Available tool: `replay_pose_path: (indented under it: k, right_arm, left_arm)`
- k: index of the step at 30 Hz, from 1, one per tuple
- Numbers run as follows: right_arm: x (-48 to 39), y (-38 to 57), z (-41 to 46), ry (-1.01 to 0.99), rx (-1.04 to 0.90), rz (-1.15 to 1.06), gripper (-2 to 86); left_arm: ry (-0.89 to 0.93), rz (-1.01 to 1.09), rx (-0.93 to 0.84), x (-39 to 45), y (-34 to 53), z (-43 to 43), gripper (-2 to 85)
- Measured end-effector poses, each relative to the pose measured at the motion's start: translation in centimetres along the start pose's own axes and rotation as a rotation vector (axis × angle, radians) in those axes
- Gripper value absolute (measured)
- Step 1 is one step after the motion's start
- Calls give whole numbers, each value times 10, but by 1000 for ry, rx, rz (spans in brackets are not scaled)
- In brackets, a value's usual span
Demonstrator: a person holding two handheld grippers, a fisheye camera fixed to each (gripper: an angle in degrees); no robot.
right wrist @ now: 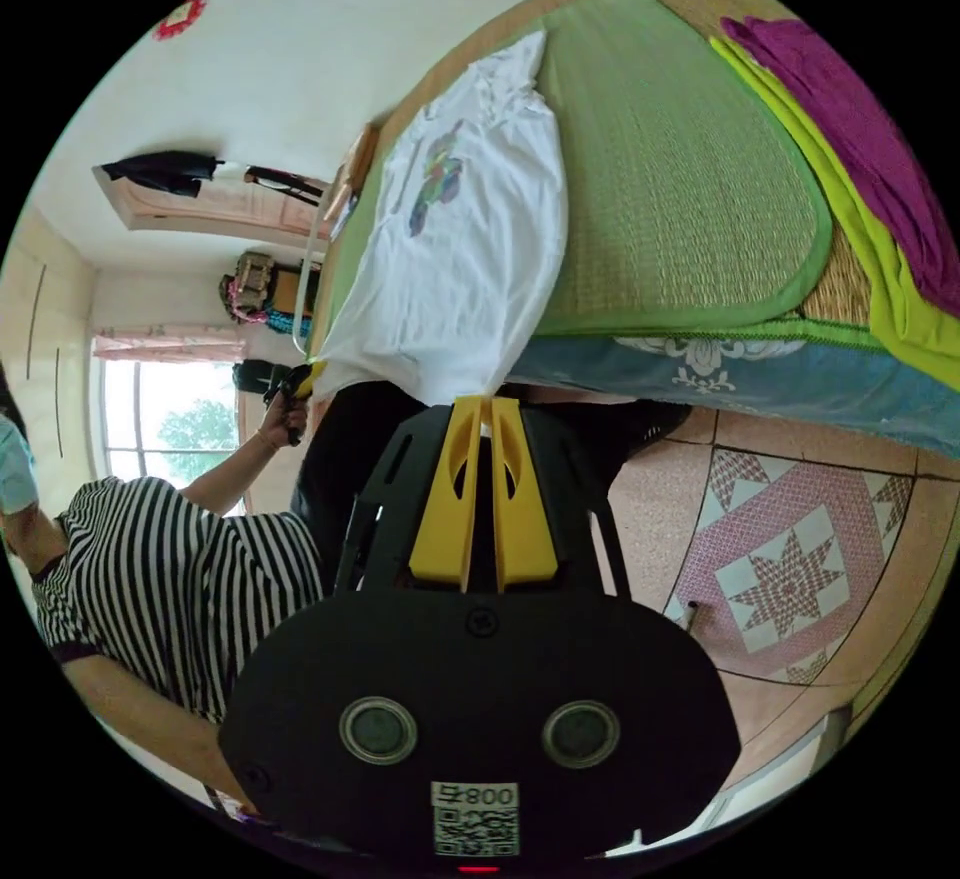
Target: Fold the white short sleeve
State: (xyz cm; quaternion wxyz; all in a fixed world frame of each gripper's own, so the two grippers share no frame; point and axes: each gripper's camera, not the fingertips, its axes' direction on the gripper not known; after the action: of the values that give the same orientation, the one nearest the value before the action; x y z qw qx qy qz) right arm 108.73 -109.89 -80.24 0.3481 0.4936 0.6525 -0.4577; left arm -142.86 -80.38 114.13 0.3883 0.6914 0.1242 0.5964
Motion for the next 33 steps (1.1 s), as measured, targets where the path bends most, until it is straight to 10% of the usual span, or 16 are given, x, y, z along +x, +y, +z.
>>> replay_pose_path:
  k: [33]
  right_arm:
    - [-92,174,-66,-134,50,-160,12]
  left_arm:
    - [214,103,65,-8,116,-129,11]
